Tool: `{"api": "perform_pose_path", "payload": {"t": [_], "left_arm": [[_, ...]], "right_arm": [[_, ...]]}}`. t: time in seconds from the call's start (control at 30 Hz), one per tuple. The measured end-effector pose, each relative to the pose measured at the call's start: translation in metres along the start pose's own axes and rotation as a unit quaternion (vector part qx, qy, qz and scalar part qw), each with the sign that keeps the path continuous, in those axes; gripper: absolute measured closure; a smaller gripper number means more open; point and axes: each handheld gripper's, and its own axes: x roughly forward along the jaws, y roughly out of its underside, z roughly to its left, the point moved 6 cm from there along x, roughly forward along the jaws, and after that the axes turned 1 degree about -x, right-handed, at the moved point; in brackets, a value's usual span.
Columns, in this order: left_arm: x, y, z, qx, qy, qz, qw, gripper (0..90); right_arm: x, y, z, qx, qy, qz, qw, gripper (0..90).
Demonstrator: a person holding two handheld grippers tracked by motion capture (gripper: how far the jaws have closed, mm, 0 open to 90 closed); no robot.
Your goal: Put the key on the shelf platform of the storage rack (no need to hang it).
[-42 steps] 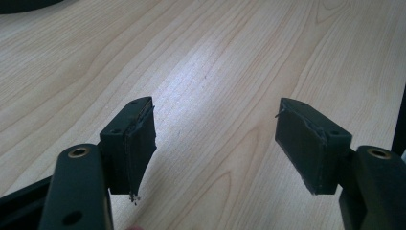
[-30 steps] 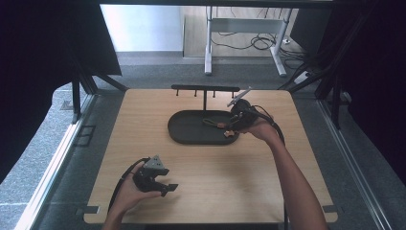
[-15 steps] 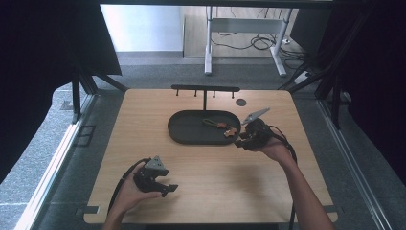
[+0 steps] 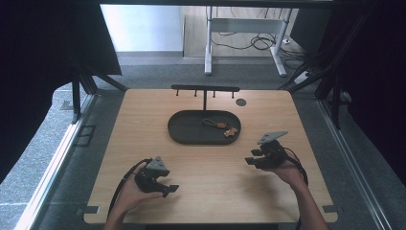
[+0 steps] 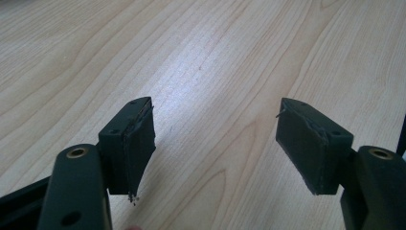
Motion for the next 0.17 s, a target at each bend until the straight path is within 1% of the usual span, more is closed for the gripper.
{"api": "perform_pose_path", "payload": {"t": [0.17], "left_arm": [[-0.0004,-0.0002,0.0003,-0.002,0.000,-0.001,1.0000,30.1]], "right_arm": [[-0.0040,-0.0017,-0.0015,0.007,0.006,-0.012,0.9999,48.8]]}}
